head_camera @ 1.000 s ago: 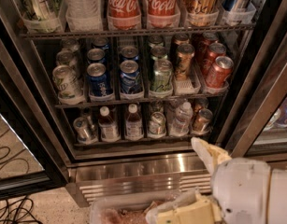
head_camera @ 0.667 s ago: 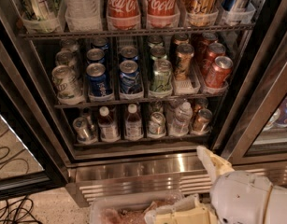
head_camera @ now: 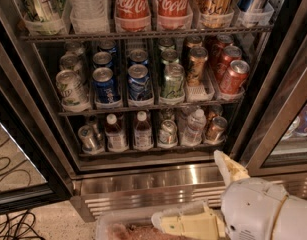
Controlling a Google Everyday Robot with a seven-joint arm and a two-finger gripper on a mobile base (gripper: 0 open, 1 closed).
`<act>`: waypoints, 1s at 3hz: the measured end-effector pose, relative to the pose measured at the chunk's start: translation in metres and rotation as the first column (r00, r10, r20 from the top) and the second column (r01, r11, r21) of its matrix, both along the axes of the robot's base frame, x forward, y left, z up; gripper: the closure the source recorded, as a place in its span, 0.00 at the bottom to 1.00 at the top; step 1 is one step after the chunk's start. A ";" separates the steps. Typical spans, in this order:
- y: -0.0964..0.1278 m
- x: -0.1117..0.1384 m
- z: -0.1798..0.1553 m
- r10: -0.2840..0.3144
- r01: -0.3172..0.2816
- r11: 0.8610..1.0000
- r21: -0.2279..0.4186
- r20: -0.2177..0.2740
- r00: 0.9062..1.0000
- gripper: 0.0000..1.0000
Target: Pick coke can from middle shelf of fridge
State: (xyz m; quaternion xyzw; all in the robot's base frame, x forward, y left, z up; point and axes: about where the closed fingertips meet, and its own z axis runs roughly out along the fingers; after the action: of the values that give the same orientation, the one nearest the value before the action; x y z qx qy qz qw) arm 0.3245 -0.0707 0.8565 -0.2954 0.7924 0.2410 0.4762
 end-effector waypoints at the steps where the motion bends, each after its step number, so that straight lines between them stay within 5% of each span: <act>1: -0.005 0.044 0.010 -0.097 0.098 0.995 -0.024 0.044 0.994 0.00; 2: -0.019 0.055 0.010 -0.163 0.166 0.985 -0.053 0.066 0.984 0.00; 3: -0.019 0.055 0.011 -0.163 0.166 0.985 -0.054 0.067 0.984 0.00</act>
Offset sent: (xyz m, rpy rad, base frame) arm 0.0380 -0.0031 0.0091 -0.0223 -0.0378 -0.0827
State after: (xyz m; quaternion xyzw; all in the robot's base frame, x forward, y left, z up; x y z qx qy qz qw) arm 0.3796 -0.0895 0.8672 -0.2502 0.8056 0.1681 0.5101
